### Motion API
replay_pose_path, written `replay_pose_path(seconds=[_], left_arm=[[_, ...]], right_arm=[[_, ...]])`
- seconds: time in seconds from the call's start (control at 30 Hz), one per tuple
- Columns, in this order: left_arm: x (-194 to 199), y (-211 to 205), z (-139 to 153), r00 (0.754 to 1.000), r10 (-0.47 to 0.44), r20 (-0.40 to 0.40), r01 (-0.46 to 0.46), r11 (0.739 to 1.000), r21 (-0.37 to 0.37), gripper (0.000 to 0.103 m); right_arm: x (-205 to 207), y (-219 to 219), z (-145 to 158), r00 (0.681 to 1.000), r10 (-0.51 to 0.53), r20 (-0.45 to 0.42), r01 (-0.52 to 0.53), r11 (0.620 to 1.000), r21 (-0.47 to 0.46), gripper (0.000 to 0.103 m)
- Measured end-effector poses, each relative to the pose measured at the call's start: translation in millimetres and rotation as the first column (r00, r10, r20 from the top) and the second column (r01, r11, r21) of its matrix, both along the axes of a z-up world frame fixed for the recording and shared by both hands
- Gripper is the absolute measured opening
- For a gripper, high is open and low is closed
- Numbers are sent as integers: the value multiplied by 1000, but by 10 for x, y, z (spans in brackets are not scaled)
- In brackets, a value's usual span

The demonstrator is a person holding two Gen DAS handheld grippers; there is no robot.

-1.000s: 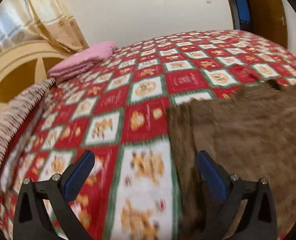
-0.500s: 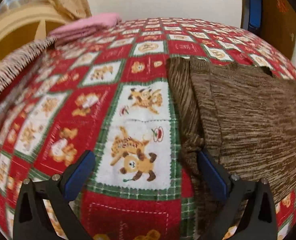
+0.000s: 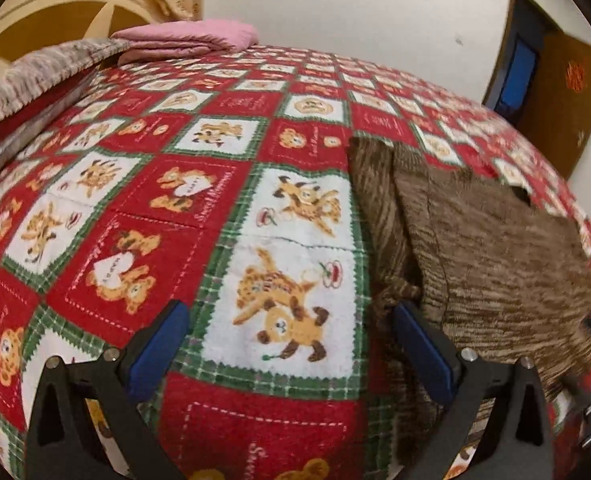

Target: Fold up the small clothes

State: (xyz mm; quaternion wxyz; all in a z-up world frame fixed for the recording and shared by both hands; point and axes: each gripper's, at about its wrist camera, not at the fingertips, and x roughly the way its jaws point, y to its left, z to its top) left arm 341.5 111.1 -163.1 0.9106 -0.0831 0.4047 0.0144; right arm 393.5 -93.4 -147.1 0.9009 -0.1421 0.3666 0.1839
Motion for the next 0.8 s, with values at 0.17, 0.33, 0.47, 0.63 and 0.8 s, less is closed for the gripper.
replay_pose_path(seconds=[0.17,0.33,0.47,0.63,0.8], left_arm=[[-10,70,1,1000,6,19,-5,998,-59,103],[-38,126,8,999,12,38,-9,995,-96,103],[-35,137,3,999,21,35,-17,995,-97,103],[-33,108,3,999,23,30,-20,997,-72,103],[-32,93,-2,999,22,30,-21,998,-60,103]], right_arm=[[-18,114,-189,994,-37,-98,40,999,29,81],[-67,191,-91,998,-30,-61,33,998,49,81],[131,342,28,996,-29,-82,41,987,157,81],[226,748,-222,989,29,-145,-13,994,106,82],[112,826,-228,992,42,-122,-30,995,98,82]])
